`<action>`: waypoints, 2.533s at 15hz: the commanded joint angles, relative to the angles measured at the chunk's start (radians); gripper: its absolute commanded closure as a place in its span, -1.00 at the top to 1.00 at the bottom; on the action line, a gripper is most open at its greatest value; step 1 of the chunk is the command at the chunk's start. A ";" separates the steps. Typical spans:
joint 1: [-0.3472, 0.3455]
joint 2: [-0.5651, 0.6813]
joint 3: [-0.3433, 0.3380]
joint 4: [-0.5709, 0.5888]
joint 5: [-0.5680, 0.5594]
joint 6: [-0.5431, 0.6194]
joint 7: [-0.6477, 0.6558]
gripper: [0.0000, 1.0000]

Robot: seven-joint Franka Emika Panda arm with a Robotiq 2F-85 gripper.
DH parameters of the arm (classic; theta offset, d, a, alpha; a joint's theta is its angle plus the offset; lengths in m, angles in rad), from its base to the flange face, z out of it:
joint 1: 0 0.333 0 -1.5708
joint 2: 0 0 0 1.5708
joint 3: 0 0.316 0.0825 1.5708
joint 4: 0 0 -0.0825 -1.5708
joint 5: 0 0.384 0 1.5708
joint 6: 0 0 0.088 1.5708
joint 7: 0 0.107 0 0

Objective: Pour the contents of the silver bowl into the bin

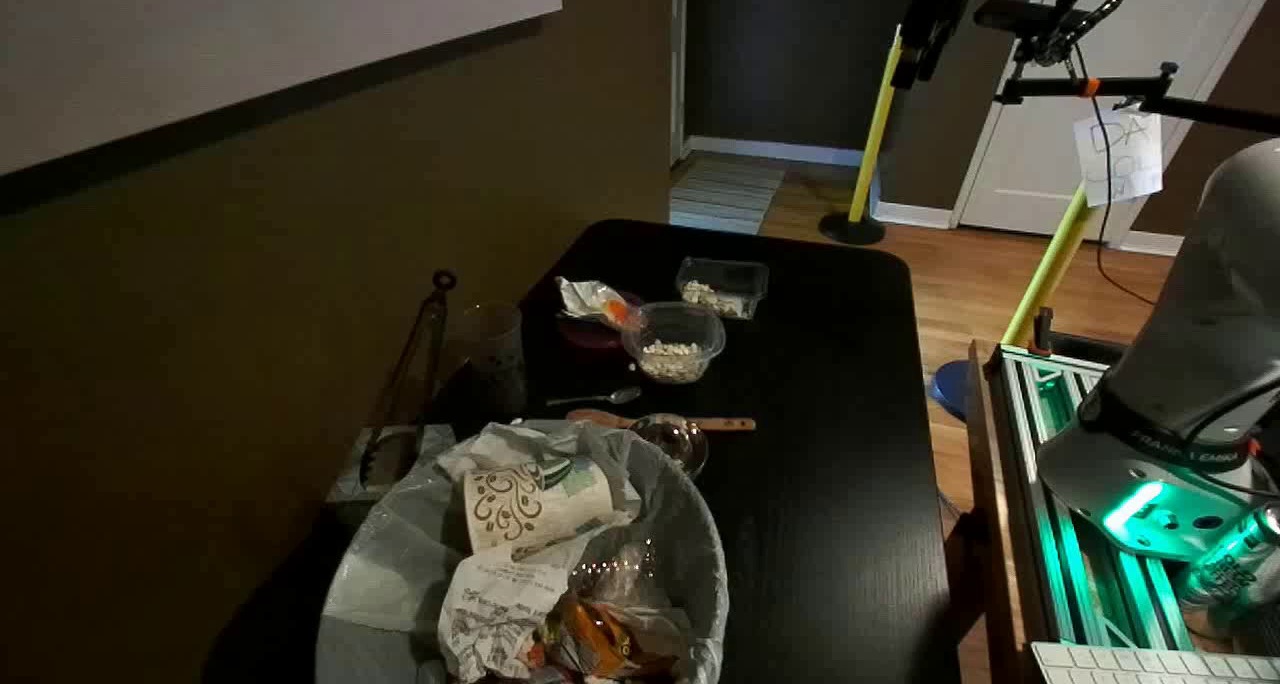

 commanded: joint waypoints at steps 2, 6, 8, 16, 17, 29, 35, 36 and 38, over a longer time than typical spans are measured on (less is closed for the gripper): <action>-0.002 0.002 0.001 0.003 0.001 -0.003 -0.001 1.00; -0.002 0.002 0.001 0.003 0.001 -0.003 -0.001 1.00; -0.002 0.002 0.001 0.003 0.001 -0.003 -0.001 1.00; -0.013 0.020 0.055 -0.042 0.015 0.091 0.099 1.00; -0.019 0.026 0.079 -0.068 0.005 0.144 0.139 1.00; -0.088 0.209 0.277 -0.208 -0.147 0.446 0.501 1.00; -0.091 0.252 0.279 -0.198 -0.128 0.443 0.546 1.00; -0.078 0.291 0.264 -0.186 -0.082 0.439 0.550 1.00; -0.062 0.390 0.252 -0.177 -0.011 0.460 0.565 1.00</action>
